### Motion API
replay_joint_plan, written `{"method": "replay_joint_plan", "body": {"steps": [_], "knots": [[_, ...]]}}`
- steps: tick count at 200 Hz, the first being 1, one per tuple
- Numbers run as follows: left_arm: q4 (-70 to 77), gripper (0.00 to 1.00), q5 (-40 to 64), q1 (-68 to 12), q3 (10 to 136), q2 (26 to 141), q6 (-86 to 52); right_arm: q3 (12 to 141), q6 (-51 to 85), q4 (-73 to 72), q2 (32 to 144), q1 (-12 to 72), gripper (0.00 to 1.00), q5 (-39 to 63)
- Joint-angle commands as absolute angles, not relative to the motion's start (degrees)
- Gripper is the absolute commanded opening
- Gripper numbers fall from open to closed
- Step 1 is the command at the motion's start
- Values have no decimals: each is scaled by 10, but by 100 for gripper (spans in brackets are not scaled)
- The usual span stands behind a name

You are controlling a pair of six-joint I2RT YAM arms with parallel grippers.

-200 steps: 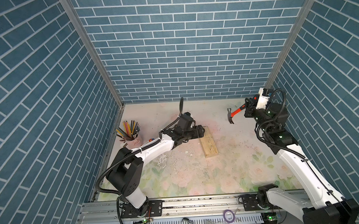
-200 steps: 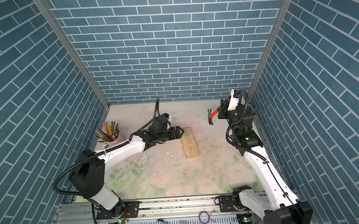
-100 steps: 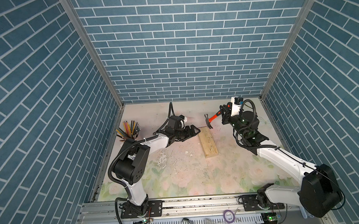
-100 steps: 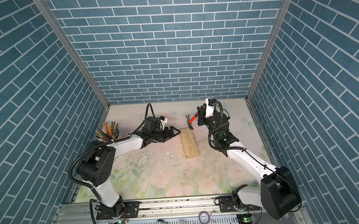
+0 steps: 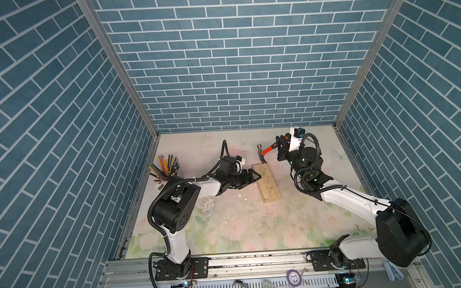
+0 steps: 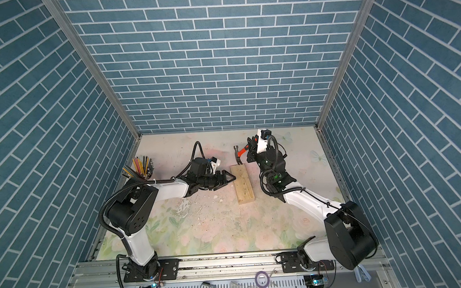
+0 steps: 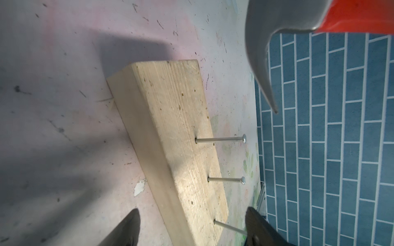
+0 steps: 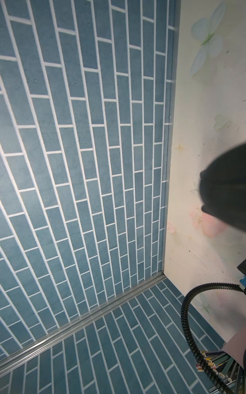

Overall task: Use a claw hammer to pull out a nail
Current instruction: Remove the nail from the mounting plate.

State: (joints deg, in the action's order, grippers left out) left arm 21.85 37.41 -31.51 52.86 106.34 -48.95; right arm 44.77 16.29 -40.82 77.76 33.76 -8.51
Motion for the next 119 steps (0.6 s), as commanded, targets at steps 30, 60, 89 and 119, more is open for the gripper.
{"method": "replay_joint_plan", "body": {"steps": [30,60,89,119], "knots": [[285,69,377,-335,527,1100,-533,444,197,-495,772,346,0,-101],[291,59,378,-344,537,1118,-544,440,200,-492,770,347,0,-99],[288,51,366,-348,539,1123,-555,433,203,-493,768,348,0,-100],[277,41,352,-351,541,1128,-562,429,205,-498,776,349,0,-103]]}}
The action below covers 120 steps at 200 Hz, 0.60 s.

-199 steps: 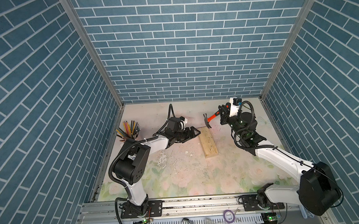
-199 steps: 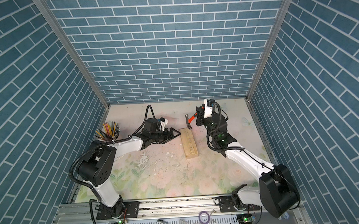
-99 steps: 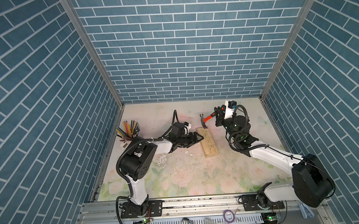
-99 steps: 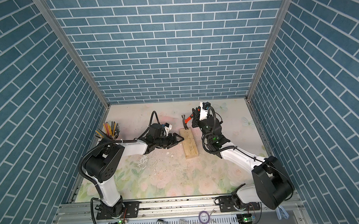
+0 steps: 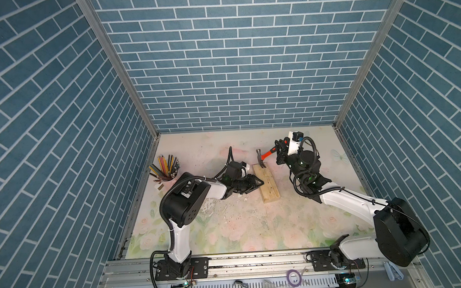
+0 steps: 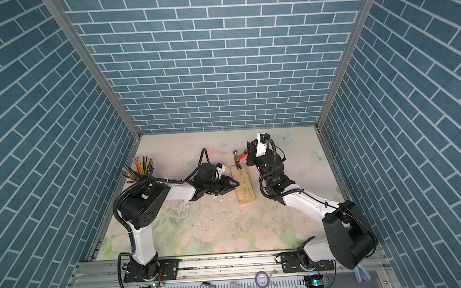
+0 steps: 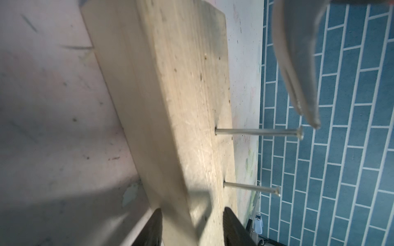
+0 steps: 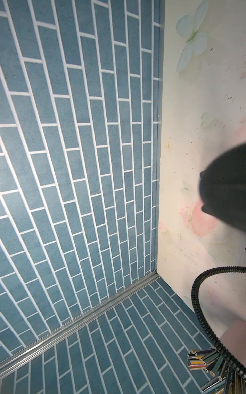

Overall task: Use a claw hammer to pull out a nail
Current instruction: Remove the nail from the mounting plate.

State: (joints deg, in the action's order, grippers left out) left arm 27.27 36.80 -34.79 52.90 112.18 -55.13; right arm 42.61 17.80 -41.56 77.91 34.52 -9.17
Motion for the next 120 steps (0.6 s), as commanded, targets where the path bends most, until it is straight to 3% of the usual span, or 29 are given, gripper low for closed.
{"method": "replay_joint_plan", "body": {"steps": [1,33,120], "knots": [[276,40,351,-352,541,1128,-563,429,205,-499,777,350,0,-103],[251,31,331,-353,540,1134,-572,428,203,-504,789,355,0,-101],[229,31,314,-355,532,1141,-588,422,121,-493,796,393,0,-156]]}}
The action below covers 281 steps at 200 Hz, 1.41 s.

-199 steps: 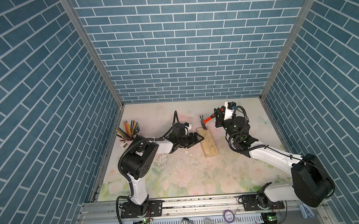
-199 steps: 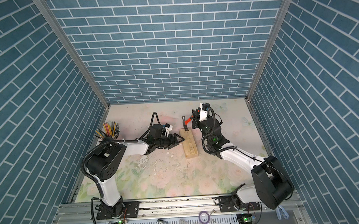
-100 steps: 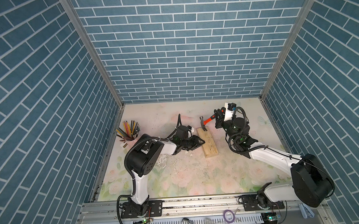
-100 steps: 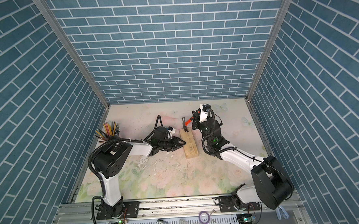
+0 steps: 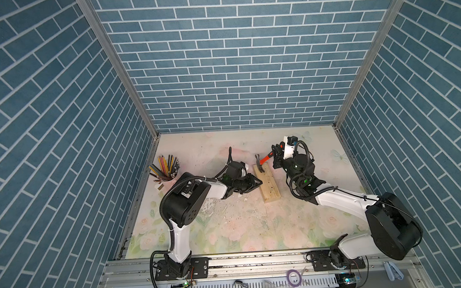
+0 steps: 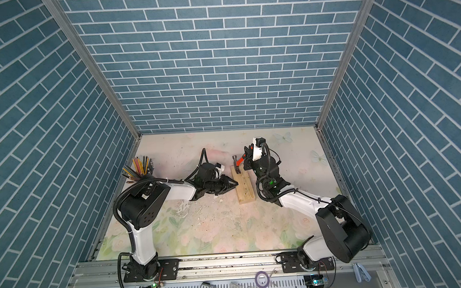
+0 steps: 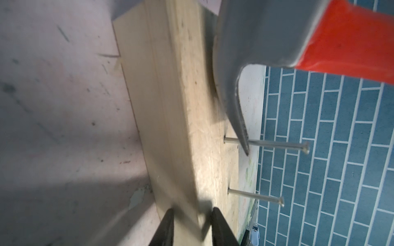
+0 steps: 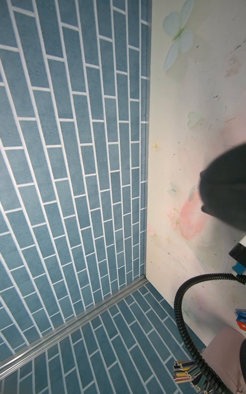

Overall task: Use a claw hammer to pull out a nail
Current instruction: Remove the nail from the mounting plate.

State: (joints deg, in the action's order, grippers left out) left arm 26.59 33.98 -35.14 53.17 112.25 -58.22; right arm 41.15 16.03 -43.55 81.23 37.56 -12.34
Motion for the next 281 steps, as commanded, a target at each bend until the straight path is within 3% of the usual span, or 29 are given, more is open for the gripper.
{"method": "replay_joint_plan", "body": {"steps": [1,134,181,281], "knots": [[229,31,314,-355,532,1141,-588,422,120,-493,796,393,0,-157],[229,31,312,-359,530,1146,-598,427,38,-557,832,409,0,-225],[225,31,314,-359,539,1154,-598,431,49,-492,805,414,0,-191],[210,31,310,-359,551,1161,-595,426,53,-436,782,432,0,-230]]}}
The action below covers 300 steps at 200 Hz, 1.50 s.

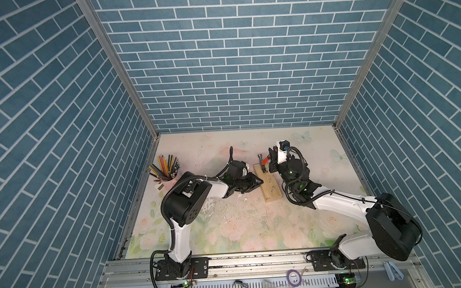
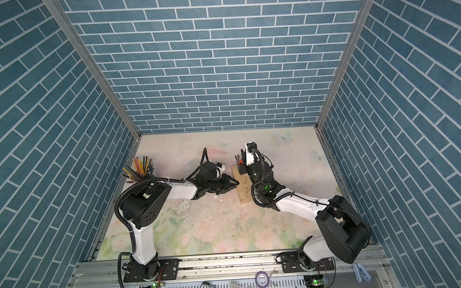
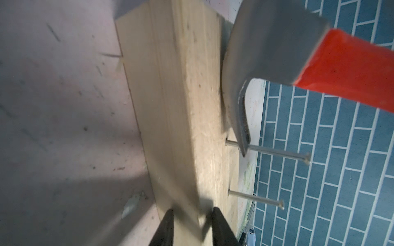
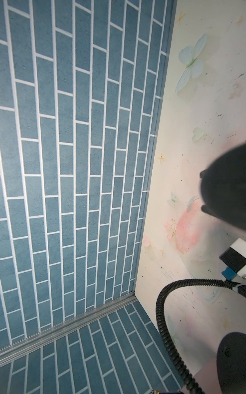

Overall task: Use a claw hammer to pull out a nail
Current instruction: Remove the nail from the mounting plate.

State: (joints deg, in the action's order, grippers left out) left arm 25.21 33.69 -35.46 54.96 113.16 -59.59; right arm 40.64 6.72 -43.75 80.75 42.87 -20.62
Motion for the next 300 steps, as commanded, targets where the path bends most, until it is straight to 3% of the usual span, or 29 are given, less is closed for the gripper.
{"method": "replay_joint_plan", "body": {"steps": [1,188,300], "knots": [[210,31,310,-359,552,1161,-595,427,52,-435,781,432,0,-231],[178,32,289,-358,545,1162,-576,689,106,-18,869,403,0,-214],[181,33,291,-357,544,1165,-576,814,120,126,927,394,0,-196]]}}
